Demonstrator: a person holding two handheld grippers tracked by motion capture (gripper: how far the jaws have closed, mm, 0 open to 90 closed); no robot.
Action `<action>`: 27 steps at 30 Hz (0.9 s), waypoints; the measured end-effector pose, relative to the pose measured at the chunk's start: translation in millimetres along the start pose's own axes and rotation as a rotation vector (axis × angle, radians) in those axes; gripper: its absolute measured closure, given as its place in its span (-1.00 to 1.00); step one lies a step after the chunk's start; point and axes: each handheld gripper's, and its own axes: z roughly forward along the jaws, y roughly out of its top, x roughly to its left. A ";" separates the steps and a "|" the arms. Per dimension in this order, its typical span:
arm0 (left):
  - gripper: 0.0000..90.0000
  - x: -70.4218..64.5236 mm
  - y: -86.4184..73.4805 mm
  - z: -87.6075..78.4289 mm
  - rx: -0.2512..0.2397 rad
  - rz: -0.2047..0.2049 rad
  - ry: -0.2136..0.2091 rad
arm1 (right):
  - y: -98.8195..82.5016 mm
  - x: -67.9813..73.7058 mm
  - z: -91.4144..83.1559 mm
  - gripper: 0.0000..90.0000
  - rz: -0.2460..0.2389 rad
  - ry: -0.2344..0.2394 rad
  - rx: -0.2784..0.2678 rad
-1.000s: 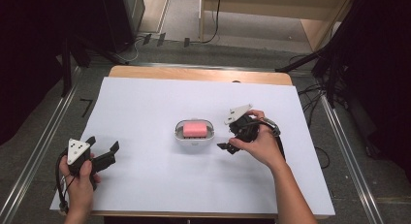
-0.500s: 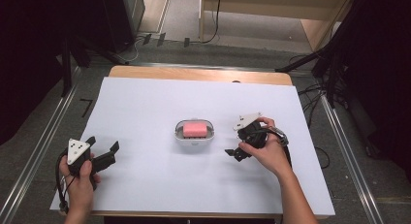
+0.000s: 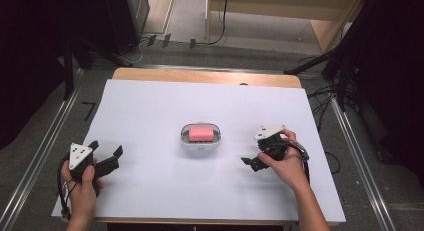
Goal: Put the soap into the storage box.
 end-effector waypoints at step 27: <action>-0.68 0.1 0.0 -0.2 0.001 -0.002 -0.001 | -61.3 -11.1 -36.7 -1.00 0.136 -0.053 -0.091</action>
